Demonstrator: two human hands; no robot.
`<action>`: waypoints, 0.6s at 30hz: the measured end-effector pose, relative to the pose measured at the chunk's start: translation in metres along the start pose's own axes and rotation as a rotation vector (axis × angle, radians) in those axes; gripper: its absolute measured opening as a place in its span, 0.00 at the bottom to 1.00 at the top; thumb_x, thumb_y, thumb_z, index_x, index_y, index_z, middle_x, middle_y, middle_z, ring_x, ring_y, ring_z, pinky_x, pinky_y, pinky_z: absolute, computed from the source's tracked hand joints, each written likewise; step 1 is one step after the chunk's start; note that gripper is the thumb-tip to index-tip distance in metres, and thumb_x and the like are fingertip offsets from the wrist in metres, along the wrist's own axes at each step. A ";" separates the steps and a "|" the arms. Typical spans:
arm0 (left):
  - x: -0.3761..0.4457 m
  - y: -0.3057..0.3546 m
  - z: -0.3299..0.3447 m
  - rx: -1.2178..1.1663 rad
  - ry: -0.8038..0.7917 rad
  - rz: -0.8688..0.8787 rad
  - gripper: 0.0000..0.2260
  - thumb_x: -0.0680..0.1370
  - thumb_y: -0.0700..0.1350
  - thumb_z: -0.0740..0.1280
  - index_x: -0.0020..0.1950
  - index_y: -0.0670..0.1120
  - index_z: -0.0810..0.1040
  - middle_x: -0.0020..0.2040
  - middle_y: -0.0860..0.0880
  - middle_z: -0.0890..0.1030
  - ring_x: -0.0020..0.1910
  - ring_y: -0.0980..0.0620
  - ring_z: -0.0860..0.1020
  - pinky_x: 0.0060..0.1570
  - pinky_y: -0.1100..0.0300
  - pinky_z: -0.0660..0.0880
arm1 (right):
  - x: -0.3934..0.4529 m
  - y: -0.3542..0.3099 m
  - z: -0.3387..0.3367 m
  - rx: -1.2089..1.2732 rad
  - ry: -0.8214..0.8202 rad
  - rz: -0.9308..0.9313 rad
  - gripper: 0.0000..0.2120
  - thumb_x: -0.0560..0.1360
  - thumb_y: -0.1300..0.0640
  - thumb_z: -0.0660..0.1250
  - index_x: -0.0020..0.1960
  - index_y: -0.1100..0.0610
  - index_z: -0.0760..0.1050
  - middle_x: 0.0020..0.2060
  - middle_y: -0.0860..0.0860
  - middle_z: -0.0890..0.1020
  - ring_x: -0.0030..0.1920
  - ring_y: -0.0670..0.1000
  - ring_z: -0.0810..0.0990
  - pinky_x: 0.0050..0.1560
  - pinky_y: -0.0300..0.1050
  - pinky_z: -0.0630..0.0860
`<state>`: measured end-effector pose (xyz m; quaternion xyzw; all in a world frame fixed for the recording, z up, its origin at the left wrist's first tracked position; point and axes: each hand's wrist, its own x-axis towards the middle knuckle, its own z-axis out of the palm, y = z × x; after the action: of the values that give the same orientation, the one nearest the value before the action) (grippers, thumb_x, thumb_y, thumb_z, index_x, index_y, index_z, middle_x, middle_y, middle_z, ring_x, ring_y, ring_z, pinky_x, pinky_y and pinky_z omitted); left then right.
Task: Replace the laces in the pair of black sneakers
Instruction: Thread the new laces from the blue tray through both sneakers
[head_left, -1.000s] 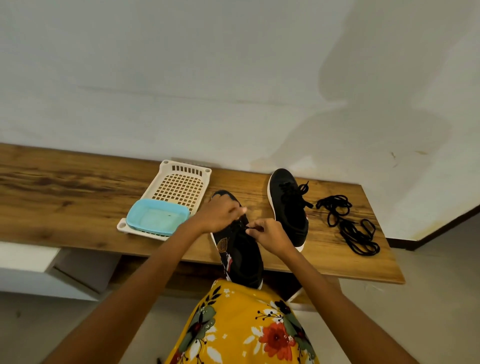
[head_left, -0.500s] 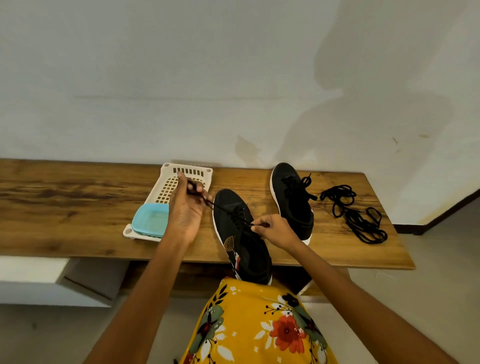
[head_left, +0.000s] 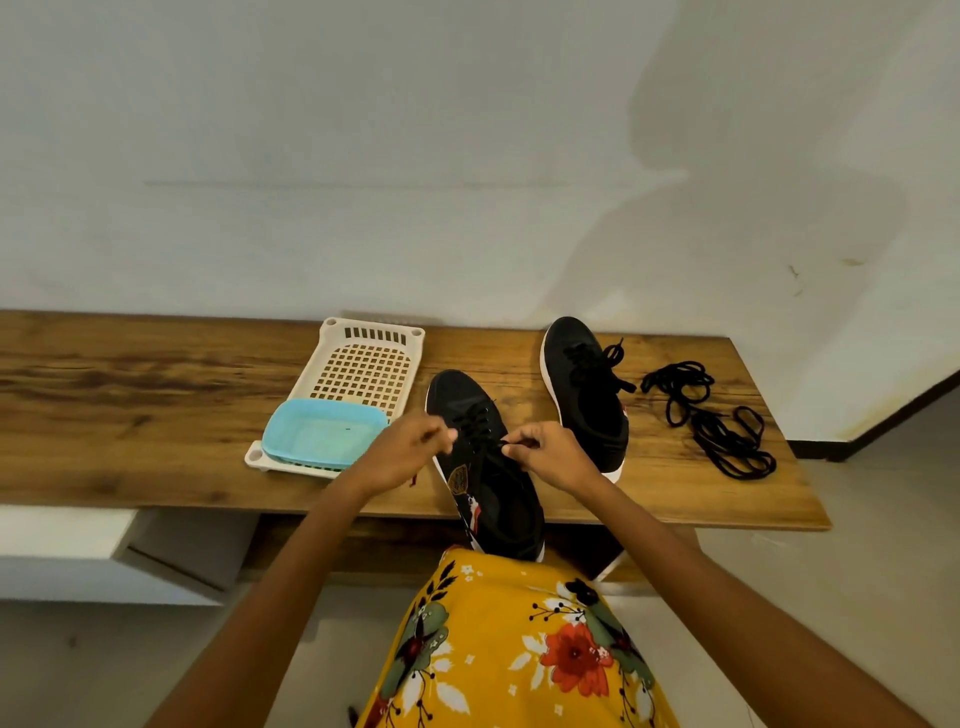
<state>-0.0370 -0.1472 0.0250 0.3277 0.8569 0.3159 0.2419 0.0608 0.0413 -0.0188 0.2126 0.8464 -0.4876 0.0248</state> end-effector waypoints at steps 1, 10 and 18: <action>-0.001 0.005 0.000 -0.290 0.115 -0.035 0.10 0.81 0.48 0.59 0.41 0.50 0.73 0.45 0.51 0.74 0.47 0.54 0.73 0.50 0.59 0.67 | 0.000 0.000 0.000 0.002 0.002 0.002 0.09 0.76 0.60 0.67 0.55 0.58 0.81 0.49 0.53 0.84 0.51 0.50 0.82 0.57 0.49 0.78; 0.015 0.013 0.013 -1.557 0.591 -0.083 0.11 0.82 0.50 0.55 0.45 0.46 0.70 0.27 0.52 0.66 0.24 0.58 0.64 0.27 0.65 0.67 | 0.000 0.000 0.000 0.040 -0.012 0.014 0.09 0.77 0.60 0.67 0.55 0.58 0.81 0.50 0.53 0.83 0.51 0.49 0.81 0.57 0.47 0.78; 0.018 0.005 0.032 0.154 -0.044 0.331 0.08 0.79 0.38 0.62 0.53 0.43 0.80 0.46 0.51 0.73 0.46 0.55 0.73 0.49 0.63 0.70 | 0.001 0.002 0.001 0.025 -0.017 -0.008 0.08 0.77 0.58 0.66 0.54 0.57 0.81 0.44 0.48 0.82 0.46 0.46 0.79 0.52 0.44 0.76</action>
<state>-0.0271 -0.1188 0.0029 0.4886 0.8074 0.2779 0.1793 0.0609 0.0417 -0.0207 0.2051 0.8410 -0.4999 0.0275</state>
